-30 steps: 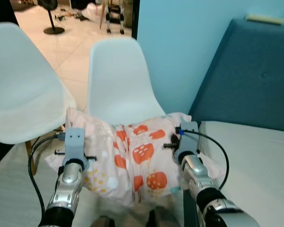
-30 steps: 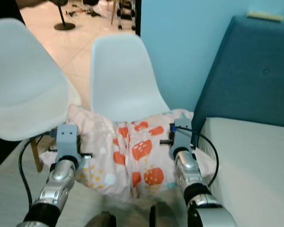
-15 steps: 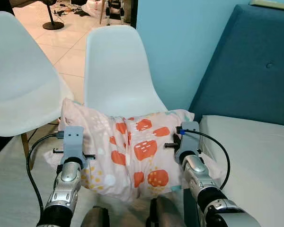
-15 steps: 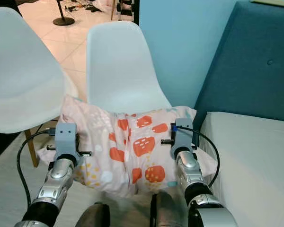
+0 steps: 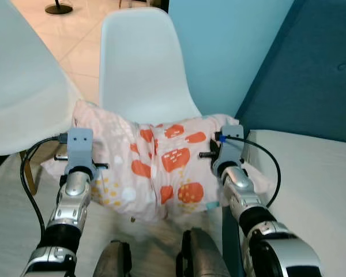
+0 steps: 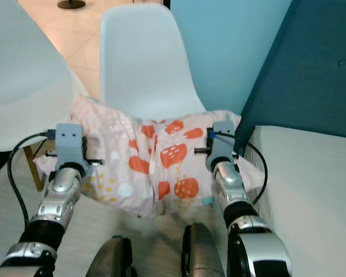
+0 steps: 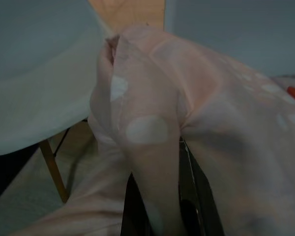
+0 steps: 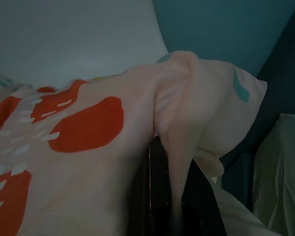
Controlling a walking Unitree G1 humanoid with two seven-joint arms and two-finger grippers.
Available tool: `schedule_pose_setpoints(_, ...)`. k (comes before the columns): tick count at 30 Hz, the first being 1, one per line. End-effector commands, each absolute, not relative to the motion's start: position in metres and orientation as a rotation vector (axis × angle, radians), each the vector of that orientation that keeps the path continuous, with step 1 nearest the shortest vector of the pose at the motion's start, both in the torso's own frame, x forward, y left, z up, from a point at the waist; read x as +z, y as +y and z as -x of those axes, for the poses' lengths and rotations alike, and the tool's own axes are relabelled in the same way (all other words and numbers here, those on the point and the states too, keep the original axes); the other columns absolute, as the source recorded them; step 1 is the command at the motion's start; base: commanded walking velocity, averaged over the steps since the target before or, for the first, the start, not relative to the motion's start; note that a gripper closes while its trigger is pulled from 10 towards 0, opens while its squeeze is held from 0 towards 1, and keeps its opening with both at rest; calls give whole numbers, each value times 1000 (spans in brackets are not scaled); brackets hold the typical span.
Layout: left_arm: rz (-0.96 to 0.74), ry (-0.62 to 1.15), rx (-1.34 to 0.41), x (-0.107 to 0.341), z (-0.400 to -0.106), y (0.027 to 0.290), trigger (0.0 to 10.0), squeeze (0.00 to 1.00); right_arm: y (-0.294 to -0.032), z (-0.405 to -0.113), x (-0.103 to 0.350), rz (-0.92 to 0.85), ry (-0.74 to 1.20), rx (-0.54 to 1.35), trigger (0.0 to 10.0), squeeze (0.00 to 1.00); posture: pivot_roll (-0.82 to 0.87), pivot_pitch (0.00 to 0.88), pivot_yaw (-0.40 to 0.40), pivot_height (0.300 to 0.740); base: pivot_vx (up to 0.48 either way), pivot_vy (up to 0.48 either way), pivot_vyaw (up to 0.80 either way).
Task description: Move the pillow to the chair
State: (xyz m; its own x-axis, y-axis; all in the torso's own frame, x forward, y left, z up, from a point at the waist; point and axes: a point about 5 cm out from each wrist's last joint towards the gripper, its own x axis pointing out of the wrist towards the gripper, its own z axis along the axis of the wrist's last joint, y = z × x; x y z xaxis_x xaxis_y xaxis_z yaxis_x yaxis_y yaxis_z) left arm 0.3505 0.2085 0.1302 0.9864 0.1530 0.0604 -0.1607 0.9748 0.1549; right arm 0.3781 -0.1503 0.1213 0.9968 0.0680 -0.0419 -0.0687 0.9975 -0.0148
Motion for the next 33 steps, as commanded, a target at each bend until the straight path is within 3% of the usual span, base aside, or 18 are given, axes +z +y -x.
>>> schedule_pose_setpoints(1,-167,-73,125,139,-356,208,10000,0,-147,-381,127,9,17,88,10000,0,19,292,-106,627,0,0,0)
schedule_pose_setpoints(15,-130,-214,39,188,-378,186,10000,0,-160,-397,169,0,-107,35,10000,0,29,309,-91,597,0,0,0)
schedule_pose_setpoints(21,-86,-353,14,226,-383,175,10000,0,-176,-407,215,-22,-259,-23,10000,0,28,306,-87,597,0,0,0)
schedule_pose_setpoints(33,-107,-630,40,303,-381,183,10000,0,-191,-412,284,-64,-475,-62,10000,0,37,296,-94,597,0,0,0)
